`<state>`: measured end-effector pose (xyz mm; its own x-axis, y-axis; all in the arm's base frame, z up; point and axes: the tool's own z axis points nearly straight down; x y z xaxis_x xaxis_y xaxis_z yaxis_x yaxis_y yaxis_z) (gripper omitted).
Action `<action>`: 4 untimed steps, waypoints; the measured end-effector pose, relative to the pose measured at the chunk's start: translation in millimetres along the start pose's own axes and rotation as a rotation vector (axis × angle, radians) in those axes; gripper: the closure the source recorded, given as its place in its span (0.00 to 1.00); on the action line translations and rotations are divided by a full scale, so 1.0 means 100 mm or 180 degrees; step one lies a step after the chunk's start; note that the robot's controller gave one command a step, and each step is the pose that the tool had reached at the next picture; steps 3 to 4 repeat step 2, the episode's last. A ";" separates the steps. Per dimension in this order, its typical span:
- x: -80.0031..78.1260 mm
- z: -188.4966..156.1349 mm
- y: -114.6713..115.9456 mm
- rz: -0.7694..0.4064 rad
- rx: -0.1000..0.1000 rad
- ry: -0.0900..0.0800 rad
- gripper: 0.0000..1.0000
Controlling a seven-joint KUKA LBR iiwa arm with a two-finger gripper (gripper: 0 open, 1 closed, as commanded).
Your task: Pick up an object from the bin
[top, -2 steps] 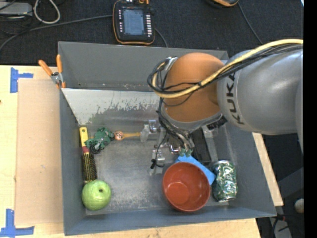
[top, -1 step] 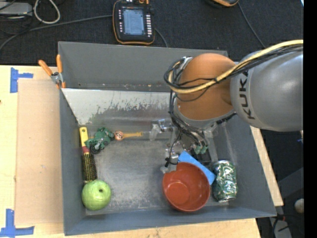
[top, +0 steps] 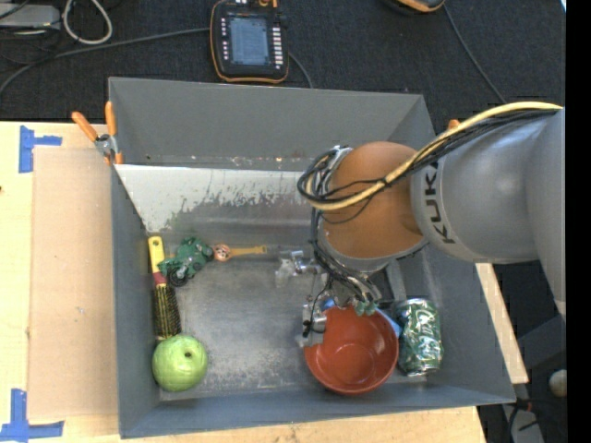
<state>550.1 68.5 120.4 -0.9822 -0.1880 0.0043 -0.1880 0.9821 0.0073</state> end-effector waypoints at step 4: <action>-0.07 -1.04 -0.10 0.0241 -0.0002 0.0005 0.00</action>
Offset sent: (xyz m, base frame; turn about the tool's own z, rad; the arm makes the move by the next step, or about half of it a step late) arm 0.0034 -0.0101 0.1192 0.0879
